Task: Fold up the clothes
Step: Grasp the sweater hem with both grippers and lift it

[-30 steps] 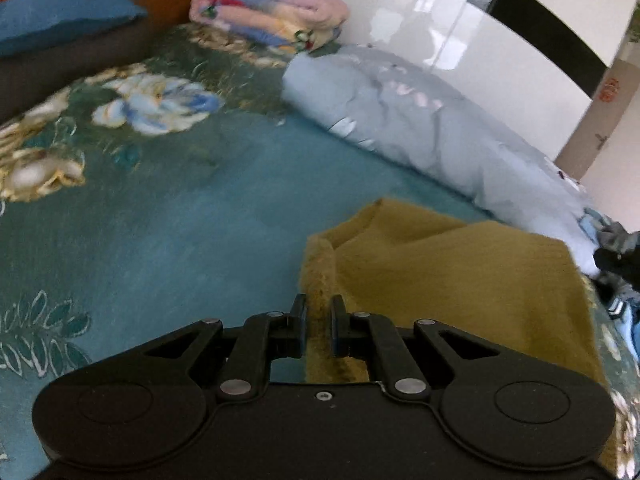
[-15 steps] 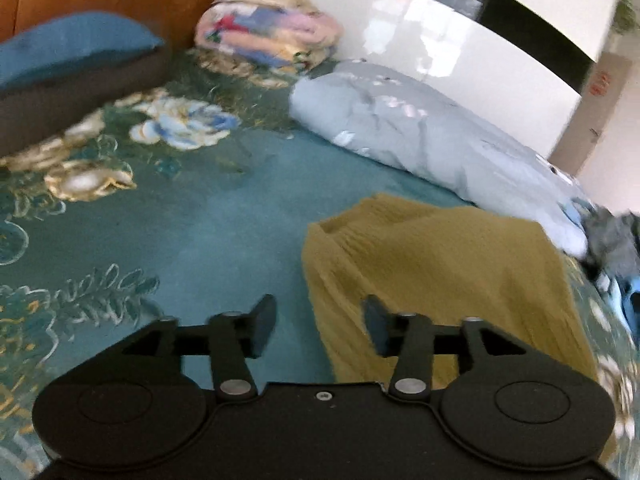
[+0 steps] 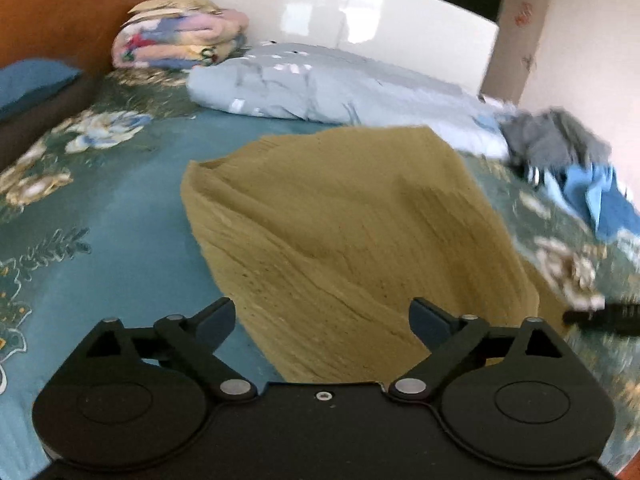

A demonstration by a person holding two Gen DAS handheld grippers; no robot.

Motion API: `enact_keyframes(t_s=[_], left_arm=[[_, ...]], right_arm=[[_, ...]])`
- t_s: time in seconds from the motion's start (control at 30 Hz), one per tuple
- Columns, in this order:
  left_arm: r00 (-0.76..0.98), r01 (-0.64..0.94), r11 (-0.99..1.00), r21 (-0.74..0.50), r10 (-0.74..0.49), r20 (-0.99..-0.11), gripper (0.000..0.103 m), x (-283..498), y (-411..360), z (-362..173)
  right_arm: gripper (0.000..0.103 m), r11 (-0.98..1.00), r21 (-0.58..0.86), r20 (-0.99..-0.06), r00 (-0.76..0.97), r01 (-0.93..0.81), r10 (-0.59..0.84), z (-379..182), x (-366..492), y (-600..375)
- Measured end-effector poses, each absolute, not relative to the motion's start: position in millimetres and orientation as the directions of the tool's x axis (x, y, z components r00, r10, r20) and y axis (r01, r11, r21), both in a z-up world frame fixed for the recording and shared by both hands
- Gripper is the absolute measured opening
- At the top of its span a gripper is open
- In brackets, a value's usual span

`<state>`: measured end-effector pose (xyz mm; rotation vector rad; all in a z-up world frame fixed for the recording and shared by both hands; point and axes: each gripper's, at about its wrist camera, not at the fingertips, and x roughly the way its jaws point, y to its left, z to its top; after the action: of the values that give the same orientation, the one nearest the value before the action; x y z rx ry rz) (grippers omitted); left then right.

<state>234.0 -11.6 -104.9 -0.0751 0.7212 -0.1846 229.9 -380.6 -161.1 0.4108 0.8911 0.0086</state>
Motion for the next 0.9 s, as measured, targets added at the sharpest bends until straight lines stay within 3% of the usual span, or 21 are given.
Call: enact_keyframes(t_s=[0.2,0.43,0.53,0.6,0.63,0.67,0.73,0.9], left_arm=[[0.707,0.214,0.977,-0.023,-0.171,-0.686,0.093,236,-55,-121],[0.704,0.267,0.957,0.111,-0.115,-0.701,0.091,235,-94,-138],[0.699,0.223,0.967,0.124,-0.07,-0.712,0.071,238,-94,-145],[0.695,0.205,0.974,0.101,-0.072,-0.715,0.066,239,-90,-146],[0.698,0.204,0.974,0.1,-0.073,-0.713,0.057,238,-89,-145],[0.701,0.202,0.974,0.101,-0.072,-0.709,0.04,237,-88,-144],[0.721,0.154,0.983,0.102,-0.041,-0.691,0.017,236,-83,-139],[0.724,-0.032,0.988,-0.153,-0.083,-0.685,0.013,230,-19,-116]], right_arm=[[0.059,0.903,0.393,-0.728,0.657,0.17,0.193,-165,233,-375],[0.033,0.881,0.442,-0.7,0.679,0.167,0.222,-174,233,-373],[0.03,0.867,0.467,-0.689,0.686,0.174,0.234,-176,232,-374],[0.03,0.865,0.469,-0.688,0.688,0.176,0.233,-176,231,-373],[0.028,0.864,0.472,-0.686,0.689,0.176,0.234,-176,231,-372],[0.021,0.861,0.478,-0.684,0.689,0.175,0.24,-177,231,-372],[0.014,0.843,0.508,-0.675,0.691,0.18,0.259,-178,232,-372],[0.009,0.801,0.567,-0.622,0.739,0.195,0.26,-170,219,-376]])
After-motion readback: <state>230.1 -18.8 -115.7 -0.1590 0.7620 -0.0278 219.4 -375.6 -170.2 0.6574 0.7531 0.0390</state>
